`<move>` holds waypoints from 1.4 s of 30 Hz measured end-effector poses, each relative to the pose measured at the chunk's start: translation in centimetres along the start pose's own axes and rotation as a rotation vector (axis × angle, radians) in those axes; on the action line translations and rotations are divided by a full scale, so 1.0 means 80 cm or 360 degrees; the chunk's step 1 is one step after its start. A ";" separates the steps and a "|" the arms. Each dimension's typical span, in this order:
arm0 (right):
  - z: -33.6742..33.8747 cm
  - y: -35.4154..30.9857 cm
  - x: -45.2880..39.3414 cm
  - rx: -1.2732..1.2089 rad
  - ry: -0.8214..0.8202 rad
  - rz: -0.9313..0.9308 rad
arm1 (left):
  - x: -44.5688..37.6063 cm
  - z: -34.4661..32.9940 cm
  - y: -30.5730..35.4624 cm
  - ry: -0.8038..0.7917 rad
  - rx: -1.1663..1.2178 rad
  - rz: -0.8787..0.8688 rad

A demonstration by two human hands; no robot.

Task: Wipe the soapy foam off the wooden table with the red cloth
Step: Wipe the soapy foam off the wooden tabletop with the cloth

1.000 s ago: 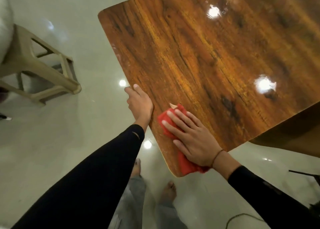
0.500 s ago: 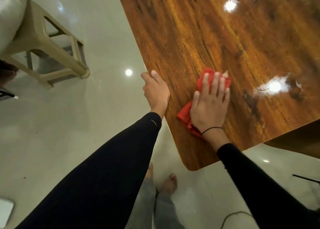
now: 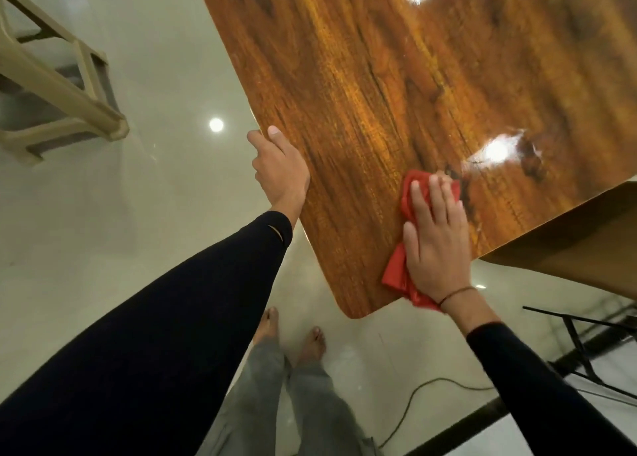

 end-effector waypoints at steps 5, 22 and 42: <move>-0.010 0.019 -0.104 0.0022 0.0098 -0.0426 | 0.002 0.002 0.002 0.0004 -0.0005 -0.0012; -0.007 0.040 -0.012 -0.0143 0.0031 0.0318 | 0.093 0.004 0.017 -0.0061 -0.0654 -0.1147; 0.007 0.098 -0.221 -0.0128 -0.0131 0.1026 | 0.245 -0.025 -0.013 -0.0254 -0.0985 -0.1282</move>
Point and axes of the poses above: each hand's wrist, its own x-axis away from the middle knuckle, its own z-axis out of the back of the hand, y = z × x, the point moved 1 cm from there along -x, towards the middle knuckle, and after that the axes turned 10 degrees about y, right-handed, at the moved point
